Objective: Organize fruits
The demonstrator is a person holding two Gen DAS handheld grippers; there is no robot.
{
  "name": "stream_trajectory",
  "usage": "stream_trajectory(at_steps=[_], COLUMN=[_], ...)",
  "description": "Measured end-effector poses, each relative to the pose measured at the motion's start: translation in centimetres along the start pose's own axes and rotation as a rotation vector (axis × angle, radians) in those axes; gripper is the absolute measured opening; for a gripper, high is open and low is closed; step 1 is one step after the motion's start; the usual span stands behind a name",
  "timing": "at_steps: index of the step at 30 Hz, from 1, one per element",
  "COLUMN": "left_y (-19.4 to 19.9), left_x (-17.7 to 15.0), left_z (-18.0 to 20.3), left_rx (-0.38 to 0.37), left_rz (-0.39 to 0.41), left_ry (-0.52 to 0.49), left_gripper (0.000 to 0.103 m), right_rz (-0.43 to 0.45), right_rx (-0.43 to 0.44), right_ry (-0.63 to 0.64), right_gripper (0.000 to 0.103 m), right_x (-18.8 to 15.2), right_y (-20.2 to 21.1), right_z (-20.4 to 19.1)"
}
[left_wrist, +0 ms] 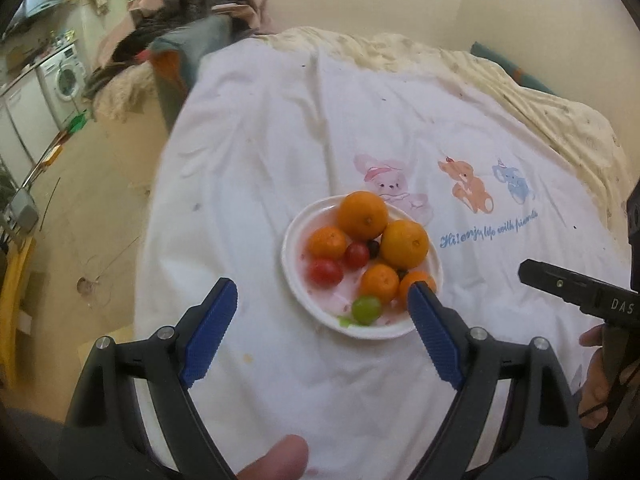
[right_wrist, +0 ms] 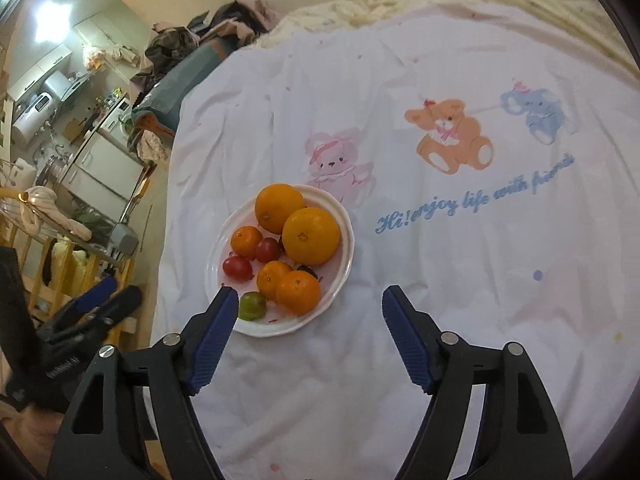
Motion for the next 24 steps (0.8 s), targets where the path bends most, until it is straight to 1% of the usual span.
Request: stream_trajectory(at_steps=[2, 5, 7, 9, 12, 15, 19, 22, 24], left_y=[0.9, 2.1, 2.7, 3.2, 3.8, 4.1, 4.1, 3.5, 3.3], left_x=[-0.6, -1.7, -2.4, -2.7, -3.1, -3.4, -3.2, -3.3, -3.4], left_z=[-0.6, -1.2, -1.1, -0.8, -0.7, -0.8, -0.8, -0.7, -0.4], left_rx=[0.013, 0.012, 0.02, 0.036, 0.045, 0.053, 0.061, 0.074, 0.053], left_rz=[-0.003, -0.002, 0.006, 0.027, 0.052, 0.066, 0.095, 0.083, 0.071], left_ry=[0.018, 0.053, 0.04, 0.022, 0.021, 0.029, 0.032, 0.025, 0.031], left_gripper=[0.085, 0.086, 0.09, 0.097, 0.102, 0.102, 0.102, 0.102, 0.102], right_rz=[0.02, 0.048, 0.059, 0.072, 0.105, 0.154, 0.221, 0.238, 0.235], right_rx=[-0.012, -0.021, -0.023, -0.029, -0.053, -0.088, -0.148, -0.152, -0.153], right_ry=[0.019, 0.052, 0.052, 0.055, 0.071, 0.099, 0.207, 0.222, 0.219], right_gripper=[0.08, 0.088, 0.091, 0.094, 0.098, 0.099, 0.1, 0.101, 0.102], right_x=[-0.5, -1.8, -2.5, -3.3, -4.0, -4.3, -4.1, -3.9, -3.8], right_y=[0.8, 2.1, 2.5, 2.9, 3.2, 3.6, 4.0, 3.9, 3.6], right_z=[-0.5, -1.8, -2.3, -2.7, -3.0, -3.3, -4.3, -4.5, -4.4])
Point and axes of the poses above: each gripper's, at about its wrist camera, not at the fingertips, and y roughly against the way its jaws point, z to its right, x to its top, the point moved 5 cm from there along -y, roughly the way its jaws point, and after that the axes turned 12 degrees about z, right-handed, at the moved point
